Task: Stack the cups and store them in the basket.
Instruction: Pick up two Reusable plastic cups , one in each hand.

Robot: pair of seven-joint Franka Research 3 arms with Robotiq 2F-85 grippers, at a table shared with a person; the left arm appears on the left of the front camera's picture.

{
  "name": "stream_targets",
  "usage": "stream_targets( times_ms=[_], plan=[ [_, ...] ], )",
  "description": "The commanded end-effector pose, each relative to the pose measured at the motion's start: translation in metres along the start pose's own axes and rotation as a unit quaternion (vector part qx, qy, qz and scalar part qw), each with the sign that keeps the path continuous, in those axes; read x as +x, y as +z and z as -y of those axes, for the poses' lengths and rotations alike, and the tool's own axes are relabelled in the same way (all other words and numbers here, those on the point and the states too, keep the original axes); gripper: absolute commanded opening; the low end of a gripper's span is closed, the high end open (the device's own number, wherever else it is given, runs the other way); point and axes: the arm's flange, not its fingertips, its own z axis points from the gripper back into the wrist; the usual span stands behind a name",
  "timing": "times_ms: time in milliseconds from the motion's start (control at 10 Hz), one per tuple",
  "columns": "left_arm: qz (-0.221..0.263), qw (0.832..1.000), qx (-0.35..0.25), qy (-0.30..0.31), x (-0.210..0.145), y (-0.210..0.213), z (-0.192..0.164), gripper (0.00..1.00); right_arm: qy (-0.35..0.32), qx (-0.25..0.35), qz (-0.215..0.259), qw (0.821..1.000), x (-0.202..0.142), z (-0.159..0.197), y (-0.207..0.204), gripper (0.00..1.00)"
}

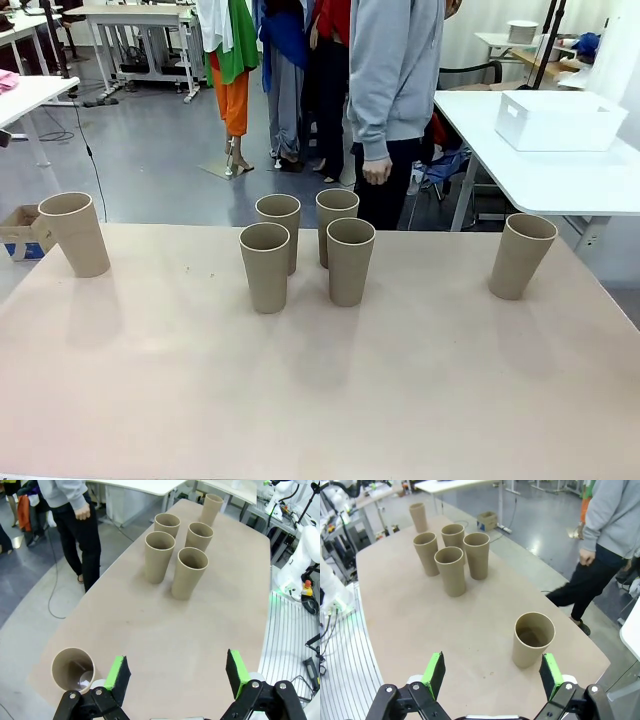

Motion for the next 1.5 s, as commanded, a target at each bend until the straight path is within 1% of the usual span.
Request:
stream_targets(
  times_ms=[0, 1400],
  plan=[
    [0.006, 1.0, -0.005, -0.003, 0.001, 0.0013, 0.0004, 1.0, 0.013, 0.003, 0.01, 1.0, 0.0002, 0.0023, -0.0001, 1.0],
    [0.006, 1.0, -0.005, -0.003, 0.001, 0.0013, 0.0004, 1.0, 0.013, 0.003, 0.01, 1.0, 0.0002, 0.0023, -0.0001, 1.0]
  ],
)
